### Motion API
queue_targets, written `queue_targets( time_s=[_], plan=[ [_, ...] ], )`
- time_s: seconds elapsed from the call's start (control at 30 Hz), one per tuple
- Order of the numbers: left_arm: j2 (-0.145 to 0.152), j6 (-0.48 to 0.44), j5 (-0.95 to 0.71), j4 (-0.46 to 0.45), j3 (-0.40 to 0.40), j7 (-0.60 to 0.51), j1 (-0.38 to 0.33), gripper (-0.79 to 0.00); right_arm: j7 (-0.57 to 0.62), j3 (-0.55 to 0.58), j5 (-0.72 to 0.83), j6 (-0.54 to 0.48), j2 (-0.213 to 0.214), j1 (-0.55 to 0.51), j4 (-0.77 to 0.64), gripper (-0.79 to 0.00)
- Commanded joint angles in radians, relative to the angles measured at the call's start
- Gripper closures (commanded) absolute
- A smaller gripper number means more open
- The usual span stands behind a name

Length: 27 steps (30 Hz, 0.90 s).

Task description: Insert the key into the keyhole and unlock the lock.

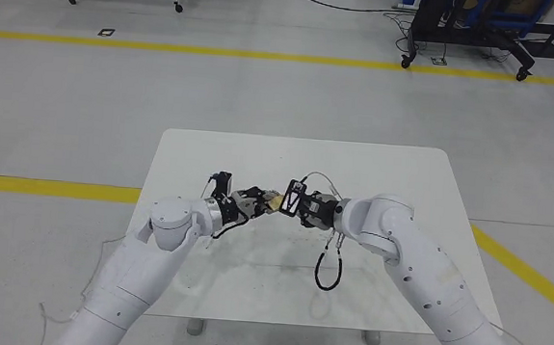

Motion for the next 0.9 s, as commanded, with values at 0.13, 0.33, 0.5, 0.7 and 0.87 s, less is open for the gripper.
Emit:
queue_targets(
  time_s=[0.13, 0.33, 0.5, 0.7, 0.87],
  plan=[
    [-0.011, 0.008, -0.157, 0.098, -0.02, -0.049, -0.031, 0.0, -0.017, 0.011, -0.003, -0.014, 0.006, -0.017, -0.003, 0.0],
    [-0.027, 0.008, -0.199, 0.143, 0.011, -0.03, -0.053, 0.0, -0.011, 0.0, -0.019, 0.0, 0.006, -0.028, -0.01, 0.0],
    [-0.038, 0.011, -0.231, 0.164, 0.029, -0.036, -0.069, 0.0, -0.008, -0.015, 0.008, 0.022, 0.002, -0.027, 0.003, 0.0],
    [-0.046, 0.042, -0.348, 0.224, 0.025, -0.173, -0.087, 0.0, -0.071, 0.007, 0.184, 0.026, -0.005, -0.025, 0.079, 0.0],
    [-0.047, 0.06, -0.381, 0.297, 0.024, -0.313, -0.12, 0.0, -0.115, 0.037, 0.263, -0.04, 0.001, -0.021, 0.13, 0.0]
  ],
)
